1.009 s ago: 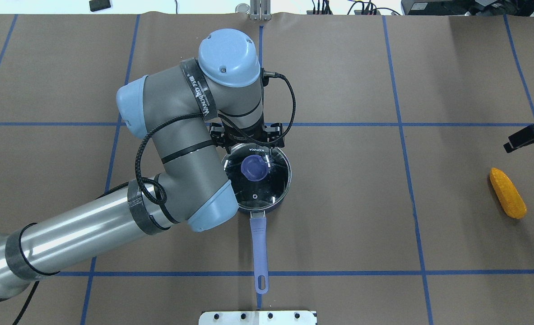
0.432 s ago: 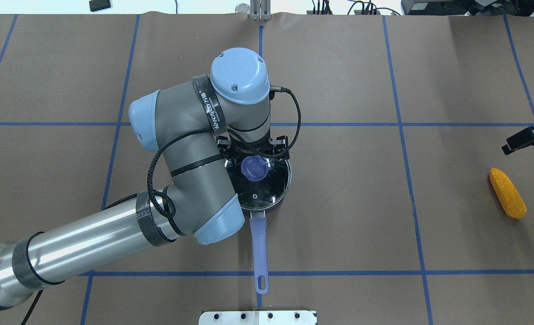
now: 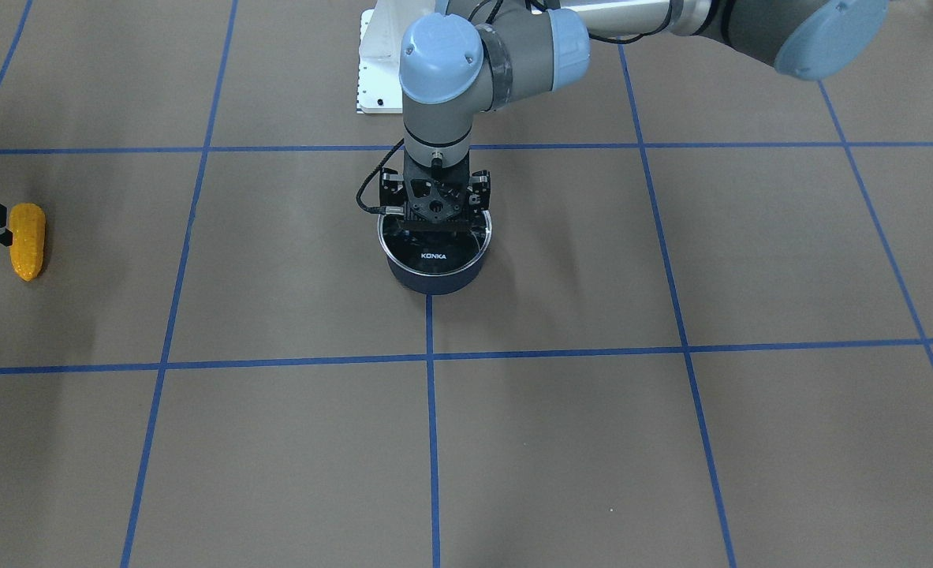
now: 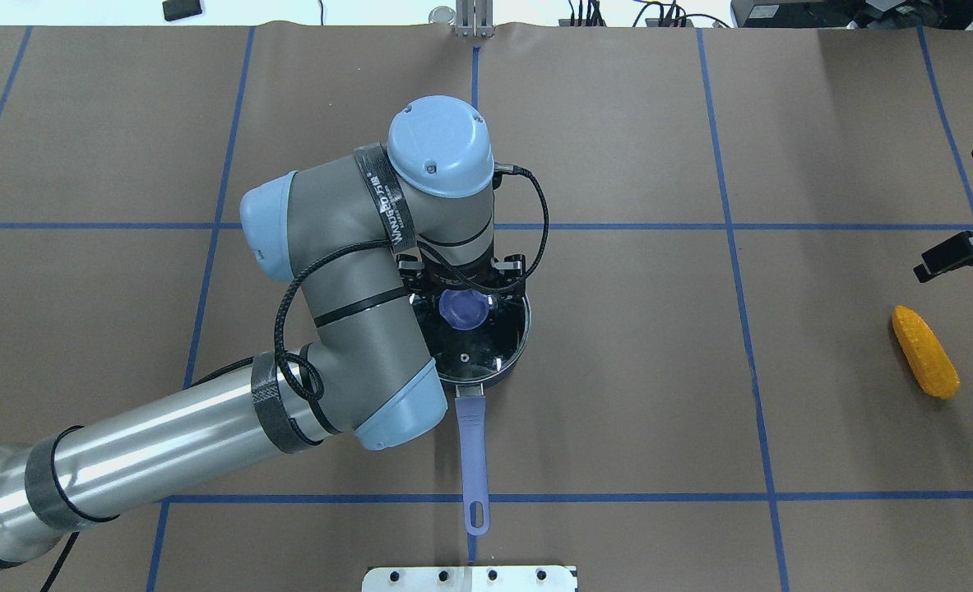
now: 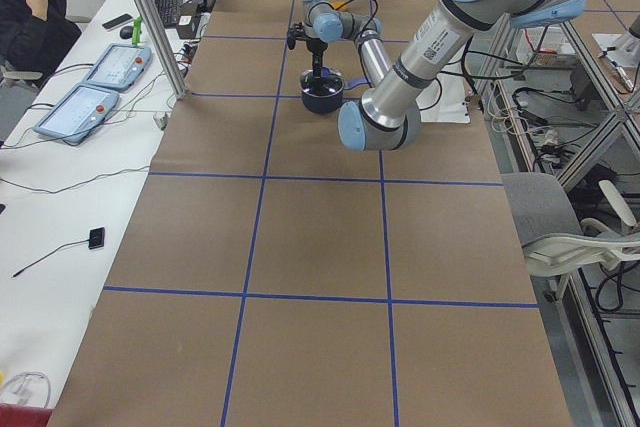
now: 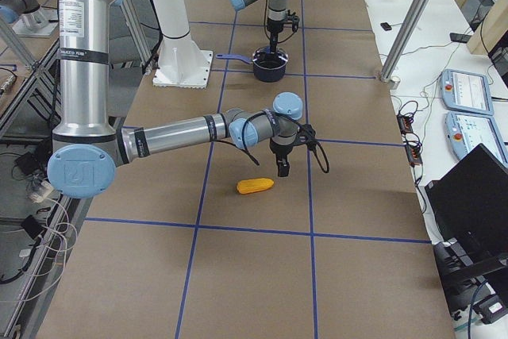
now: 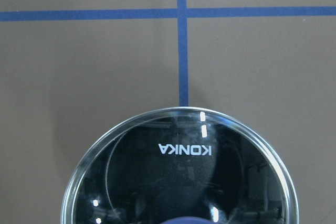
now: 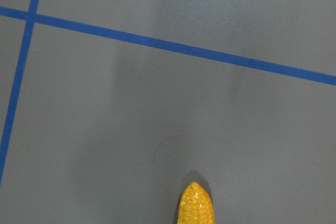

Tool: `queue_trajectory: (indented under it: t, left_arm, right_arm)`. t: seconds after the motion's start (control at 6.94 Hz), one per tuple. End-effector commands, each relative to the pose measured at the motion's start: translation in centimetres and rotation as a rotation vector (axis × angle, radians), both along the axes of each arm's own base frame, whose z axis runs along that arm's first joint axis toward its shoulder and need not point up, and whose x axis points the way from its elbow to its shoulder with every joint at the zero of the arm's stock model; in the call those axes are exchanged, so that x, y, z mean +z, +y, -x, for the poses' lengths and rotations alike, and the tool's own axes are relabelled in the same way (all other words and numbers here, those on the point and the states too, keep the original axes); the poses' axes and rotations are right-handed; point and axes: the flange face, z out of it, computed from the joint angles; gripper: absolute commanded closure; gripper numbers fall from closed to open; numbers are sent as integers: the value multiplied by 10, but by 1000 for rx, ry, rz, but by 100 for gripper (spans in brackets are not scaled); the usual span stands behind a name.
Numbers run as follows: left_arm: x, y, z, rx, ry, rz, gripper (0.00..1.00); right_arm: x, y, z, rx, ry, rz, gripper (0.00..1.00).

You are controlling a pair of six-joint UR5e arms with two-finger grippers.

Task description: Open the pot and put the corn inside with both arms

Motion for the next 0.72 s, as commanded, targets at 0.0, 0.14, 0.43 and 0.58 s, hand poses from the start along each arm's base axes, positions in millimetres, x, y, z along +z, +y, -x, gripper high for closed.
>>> queue_trajectory:
  t: [0.0, 0.14, 0.43, 0.58]
  left_arm:
    - [-2, 1, 1, -3, 5, 1, 42]
    - [0, 1, 0, -3, 1, 4, 44]
    - [-3, 1, 4, -2, 8, -3, 45]
    - [-12, 0, 15, -10, 26, -17, 44]
  right_arm:
    - [0, 0, 0, 0, 2, -1, 2]
    - [1, 0, 0, -1, 3, -1, 2]
    - [2, 3, 8, -24, 5, -5, 2]
    - [8, 9, 13, -38, 18, -5, 2]
